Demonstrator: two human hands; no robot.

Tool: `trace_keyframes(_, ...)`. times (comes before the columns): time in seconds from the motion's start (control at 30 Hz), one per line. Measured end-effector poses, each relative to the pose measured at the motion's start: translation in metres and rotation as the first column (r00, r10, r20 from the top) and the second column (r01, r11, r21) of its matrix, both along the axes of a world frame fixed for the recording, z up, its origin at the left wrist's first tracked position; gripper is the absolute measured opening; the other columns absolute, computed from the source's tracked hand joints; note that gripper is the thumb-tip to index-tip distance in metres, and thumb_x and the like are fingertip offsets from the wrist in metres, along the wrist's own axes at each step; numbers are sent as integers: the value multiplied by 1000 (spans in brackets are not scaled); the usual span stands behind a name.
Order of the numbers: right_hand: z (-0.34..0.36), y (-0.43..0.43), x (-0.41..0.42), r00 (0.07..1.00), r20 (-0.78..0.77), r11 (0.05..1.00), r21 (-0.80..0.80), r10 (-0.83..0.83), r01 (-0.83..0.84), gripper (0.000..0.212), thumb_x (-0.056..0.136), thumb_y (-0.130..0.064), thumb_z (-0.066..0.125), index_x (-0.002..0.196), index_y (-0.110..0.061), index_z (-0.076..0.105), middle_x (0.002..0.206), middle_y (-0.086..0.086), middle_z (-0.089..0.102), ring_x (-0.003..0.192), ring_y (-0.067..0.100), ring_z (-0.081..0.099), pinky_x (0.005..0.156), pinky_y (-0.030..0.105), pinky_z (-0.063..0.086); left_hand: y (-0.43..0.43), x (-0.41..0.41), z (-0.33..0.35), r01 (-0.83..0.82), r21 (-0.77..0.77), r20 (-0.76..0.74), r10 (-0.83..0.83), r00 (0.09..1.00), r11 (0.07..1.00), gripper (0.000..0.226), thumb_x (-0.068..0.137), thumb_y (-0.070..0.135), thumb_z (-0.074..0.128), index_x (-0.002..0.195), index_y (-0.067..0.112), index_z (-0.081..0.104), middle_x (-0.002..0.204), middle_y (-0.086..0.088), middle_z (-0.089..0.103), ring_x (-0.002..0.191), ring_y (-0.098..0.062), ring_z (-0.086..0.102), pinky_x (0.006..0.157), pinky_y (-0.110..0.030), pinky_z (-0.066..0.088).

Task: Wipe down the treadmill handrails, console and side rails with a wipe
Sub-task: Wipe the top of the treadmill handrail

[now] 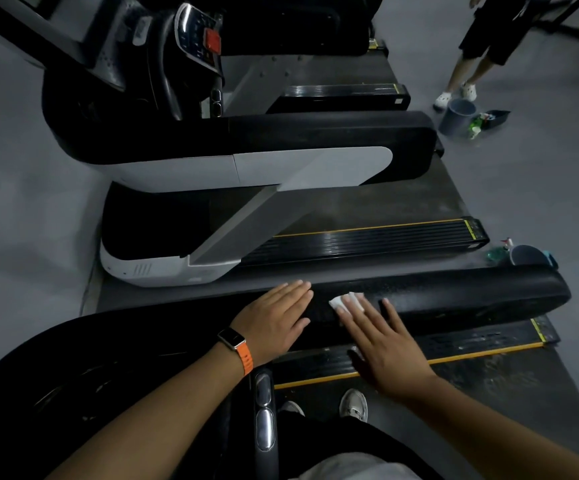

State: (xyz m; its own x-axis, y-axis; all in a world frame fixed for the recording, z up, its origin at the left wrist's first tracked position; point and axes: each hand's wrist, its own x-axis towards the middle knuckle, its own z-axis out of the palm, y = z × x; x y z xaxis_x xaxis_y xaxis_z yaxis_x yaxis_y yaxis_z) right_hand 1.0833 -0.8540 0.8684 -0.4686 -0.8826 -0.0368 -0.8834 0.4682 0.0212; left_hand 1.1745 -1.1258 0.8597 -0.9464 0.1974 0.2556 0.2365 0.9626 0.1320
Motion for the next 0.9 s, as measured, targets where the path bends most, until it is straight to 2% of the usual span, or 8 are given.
trace_keyframes(0.17, 6, -10, 1, 991, 97, 996, 17, -88, 87, 93, 99, -54, 52, 168, -14, 3, 176, 6, -3, 162, 28, -1, 124, 57, 12, 0, 0, 0, -10, -10, 0, 10, 1000, 1000, 53, 106, 38, 42, 148, 7, 52, 155, -11, 49, 145, -21, 44, 121, -38, 35)
trace_keyframes(0.27, 8, -43, 4, 991, 118, 998, 5, -55, 55, 86, 102, -59, 41, 168, -14, 8, 176, 7, 5, 162, 28, 2, 125, 57, 8, 1, 2, 2, -25, -12, 21, 25, 999, 1000, 54, 106, 38, 42, 150, 8, 49, 156, -10, 47, 146, -19, 42, 121, -38, 35)
trace_keyframes(0.37, 8, -34, -10, 995, 100, 1000, 23, -22, 20, 81, 104, -58, 37, 168, -19, 7, 175, 4, 9, 162, 24, 6, 125, 58, 13, 0, 1, 2, -23, 7, 33, 22, 999, 1000, 54, 105, 38, 43, 150, 8, 49, 157, -10, 47, 147, -19, 42, 121, -38, 36)
trace_keyframes(0.47, 9, -16, -19, 987, 133, 996, 26, -87, 84, 79, 106, -60, 33, 168, -21, 4, 175, 2, 7, 162, 21, 2, 125, 60, 17, 0, 2, 0, -18, 11, 34, 18, 999, 1000, 54, 105, 37, 44, 149, 7, 50, 156, -10, 47, 147, -20, 42, 121, -39, 36)
trace_keyframes(0.6, 23, -54, -14, 964, 238, 993, 54, -116, 106, 84, 102, -73, 9, 168, -21, 3, 174, 0, -1, 161, 21, -7, 129, 53, -8, 1, 1, 2, -23, 27, 37, 22, 999, 999, 54, 105, 37, 46, 150, 7, 50, 157, -10, 47, 147, -19, 41, 122, -39, 35)
trace_keyframes(0.67, 31, -68, -16, 963, 252, 995, 61, -90, 77, 86, 100, -75, 1, 168, -23, 1, 174, -1, -1, 161, 20, -7, 128, 52, -13, 1, 1, 3, -29, 23, 41, 28, 999, 999, 54, 105, 37, 45, 150, 8, 50, 157, -9, 46, 148, -18, 41, 122, -38, 34)
trace_keyframes(0.73, 32, -59, -25, 973, 213, 994, 84, -91, 74, 81, 102, -72, 5, 168, -25, 1, 175, -1, 4, 161, 18, -2, 127, 52, -11, 1, 1, 3, -31, 37, 41, 29, 999, 999, 54, 105, 38, 45, 149, 9, 51, 157, -8, 47, 147, -18, 41, 122, -38, 35)
trace_keyframes(0.9, 19, -19, -34, 941, 129, 950, 40, -313, 310, 82, 104, -70, 8, 168, -20, 12, 173, 5, 19, 161, 22, 7, 130, 53, 5, 1, 2, -1, -31, 39, 32, 30, 999, 999, 52, 105, 37, 45, 149, 8, 51, 156, -9, 48, 147, -18, 42, 122, -37, 35)
